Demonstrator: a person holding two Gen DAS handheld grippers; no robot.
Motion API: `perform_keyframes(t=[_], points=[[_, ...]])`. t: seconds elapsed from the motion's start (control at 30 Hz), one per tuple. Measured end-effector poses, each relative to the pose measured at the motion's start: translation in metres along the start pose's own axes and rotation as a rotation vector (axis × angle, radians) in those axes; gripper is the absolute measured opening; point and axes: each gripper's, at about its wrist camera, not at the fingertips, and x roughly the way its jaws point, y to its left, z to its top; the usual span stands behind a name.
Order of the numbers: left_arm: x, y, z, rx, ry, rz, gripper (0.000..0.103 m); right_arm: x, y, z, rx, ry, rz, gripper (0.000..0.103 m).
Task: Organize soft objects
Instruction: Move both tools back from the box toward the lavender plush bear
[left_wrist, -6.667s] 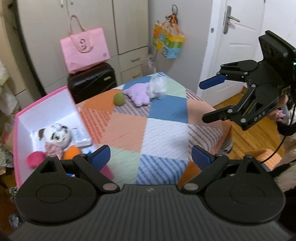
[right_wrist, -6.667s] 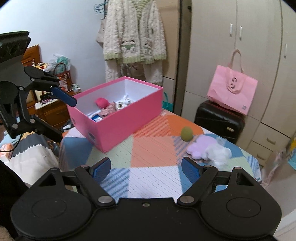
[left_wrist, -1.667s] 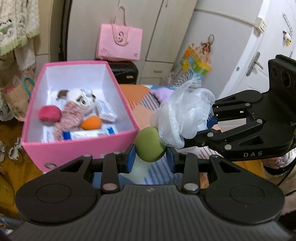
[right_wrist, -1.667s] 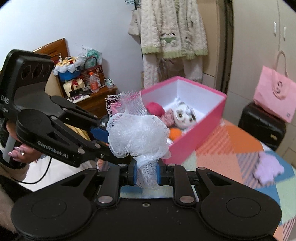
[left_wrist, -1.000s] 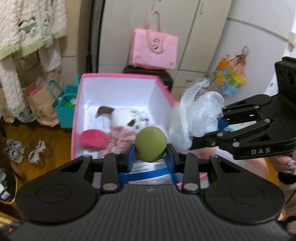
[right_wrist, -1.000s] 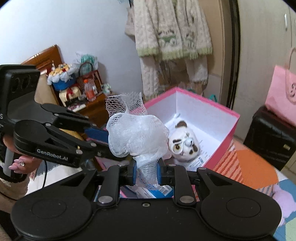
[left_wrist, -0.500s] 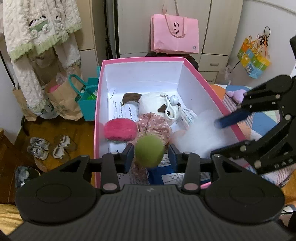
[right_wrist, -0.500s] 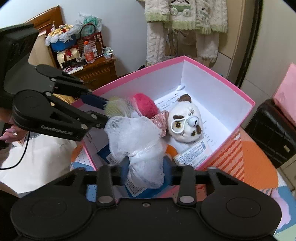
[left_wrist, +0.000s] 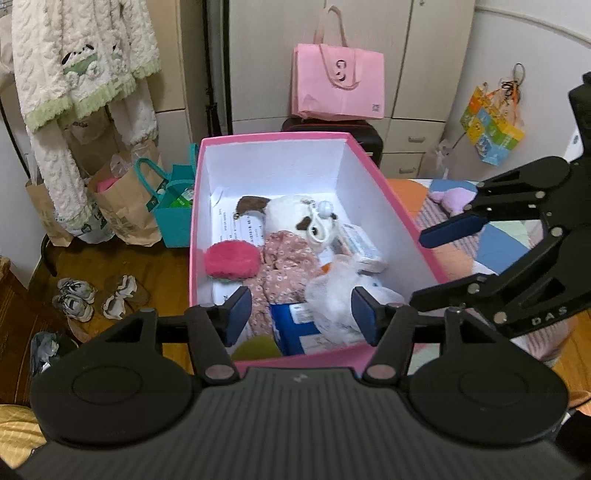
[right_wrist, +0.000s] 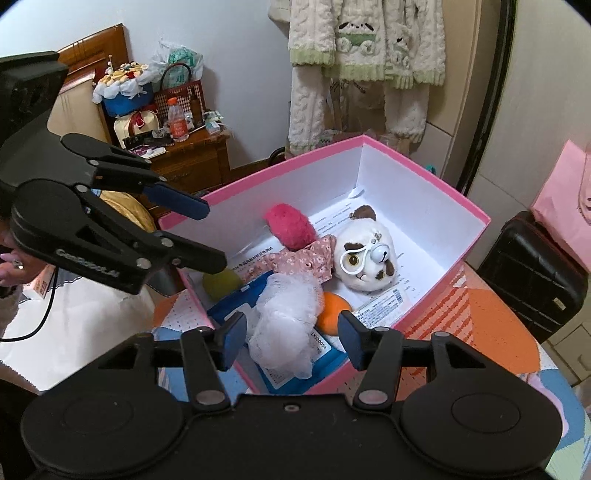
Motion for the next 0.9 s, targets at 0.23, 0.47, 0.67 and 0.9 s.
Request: perform_keyframes(t=[0.23,0.47,0.67,0.9], points=[[-0.031,-0.026,-0.004,0.062,-0.009,-0.042,0.063,-0.025,0.017,-0.007,-0.017,-0.031,-0.033,0.061],[-0.058,-0.045,-0.01,0.087,-0.036,-0.058,0.07,-0.057,0.032,-0.02,-0.031,-0.059,-0.077,0.064],[-0.067,-0.066,-0.016,0.132,-0.031,-0.066,0.071,-0.085,0.036,-0.038,-0.024,-0.093,-0.085,0.067],[-0.073,-0.098,-0.009,0.199,-0.056,-0.112,0.074,-0.114,0.029,-0.069,0.0,-0.129,-0.133,0.072]])
